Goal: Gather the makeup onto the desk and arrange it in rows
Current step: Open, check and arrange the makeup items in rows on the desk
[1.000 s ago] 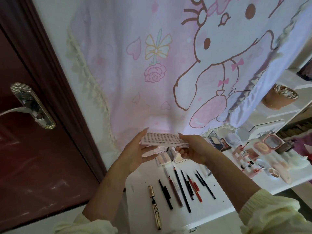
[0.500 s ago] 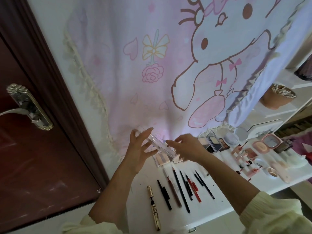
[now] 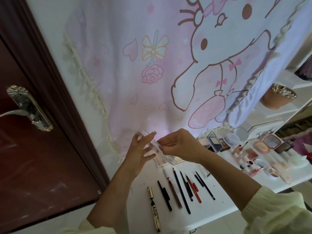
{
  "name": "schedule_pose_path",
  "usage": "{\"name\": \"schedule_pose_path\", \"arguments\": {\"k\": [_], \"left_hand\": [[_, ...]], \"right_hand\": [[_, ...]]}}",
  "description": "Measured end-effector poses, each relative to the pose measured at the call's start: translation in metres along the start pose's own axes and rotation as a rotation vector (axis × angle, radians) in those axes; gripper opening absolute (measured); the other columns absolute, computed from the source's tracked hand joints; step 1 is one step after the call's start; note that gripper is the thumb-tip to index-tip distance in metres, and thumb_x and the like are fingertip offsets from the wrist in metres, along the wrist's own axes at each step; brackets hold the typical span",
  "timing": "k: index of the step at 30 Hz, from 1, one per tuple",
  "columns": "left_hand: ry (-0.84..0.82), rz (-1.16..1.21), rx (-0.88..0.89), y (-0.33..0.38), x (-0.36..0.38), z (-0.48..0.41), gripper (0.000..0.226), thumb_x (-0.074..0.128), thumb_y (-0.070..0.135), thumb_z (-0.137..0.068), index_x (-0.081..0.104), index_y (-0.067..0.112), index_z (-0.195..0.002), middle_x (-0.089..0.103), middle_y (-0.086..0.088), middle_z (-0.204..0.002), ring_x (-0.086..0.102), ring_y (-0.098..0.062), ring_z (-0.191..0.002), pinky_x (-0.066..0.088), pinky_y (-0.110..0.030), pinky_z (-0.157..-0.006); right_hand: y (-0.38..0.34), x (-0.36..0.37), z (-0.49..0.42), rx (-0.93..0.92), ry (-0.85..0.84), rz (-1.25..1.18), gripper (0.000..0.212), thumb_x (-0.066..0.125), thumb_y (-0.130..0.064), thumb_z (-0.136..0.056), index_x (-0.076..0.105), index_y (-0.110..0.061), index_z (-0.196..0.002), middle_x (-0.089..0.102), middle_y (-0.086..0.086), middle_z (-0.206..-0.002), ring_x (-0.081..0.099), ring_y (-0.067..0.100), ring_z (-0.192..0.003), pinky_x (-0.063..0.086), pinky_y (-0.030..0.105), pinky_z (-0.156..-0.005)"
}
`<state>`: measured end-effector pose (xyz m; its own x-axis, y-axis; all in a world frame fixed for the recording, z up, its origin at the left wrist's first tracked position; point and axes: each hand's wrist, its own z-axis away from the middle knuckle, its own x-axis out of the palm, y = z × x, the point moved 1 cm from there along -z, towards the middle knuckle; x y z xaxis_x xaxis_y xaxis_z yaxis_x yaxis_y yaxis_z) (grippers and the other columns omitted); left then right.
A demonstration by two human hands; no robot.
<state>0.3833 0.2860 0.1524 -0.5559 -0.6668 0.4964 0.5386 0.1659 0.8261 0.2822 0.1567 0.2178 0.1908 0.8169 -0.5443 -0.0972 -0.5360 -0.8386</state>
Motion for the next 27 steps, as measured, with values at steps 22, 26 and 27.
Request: {"name": "schedule_pose_path", "arguments": {"k": [22, 26, 27], "left_hand": [[-0.032, -0.087, 0.019, -0.004, -0.003, 0.002, 0.061, 0.083, 0.046, -0.057, 0.05, 0.023, -0.103, 0.065, -0.005, -0.113, 0.063, -0.03, -0.104, 0.044, -0.053, -0.101], [-0.03, -0.046, 0.003, -0.004, -0.005, 0.001, 0.061, 0.083, 0.044, -0.056, 0.048, 0.023, -0.102, 0.065, -0.007, -0.114, 0.064, -0.029, -0.1, 0.045, -0.052, -0.1], [-0.031, -0.045, 0.001, -0.004, -0.005, 0.002, 0.059, 0.083, 0.044, -0.057, 0.049, 0.022, -0.101, 0.065, -0.007, -0.114, 0.065, -0.029, -0.1, 0.045, -0.053, -0.101]], "right_hand": [[-0.003, 0.013, -0.001, 0.005, 0.035, -0.026, 0.025, 0.071, -0.004, -0.07, 0.078, -0.01, -0.093, 0.076, 0.002, -0.085, 0.073, 0.024, -0.077, 0.06, 0.038, -0.078], [-0.004, 0.011, -0.001, -0.013, 0.026, -0.083, 0.03, 0.071, 0.0, -0.072, 0.078, -0.013, -0.098, 0.077, -0.003, -0.089, 0.074, 0.014, -0.079, 0.059, 0.025, -0.077], [-0.004, 0.01, -0.001, -0.014, 0.017, -0.09, 0.031, 0.07, 0.002, -0.073, 0.077, -0.013, -0.099, 0.076, -0.003, -0.089, 0.074, 0.012, -0.08, 0.058, 0.022, -0.076]]}}
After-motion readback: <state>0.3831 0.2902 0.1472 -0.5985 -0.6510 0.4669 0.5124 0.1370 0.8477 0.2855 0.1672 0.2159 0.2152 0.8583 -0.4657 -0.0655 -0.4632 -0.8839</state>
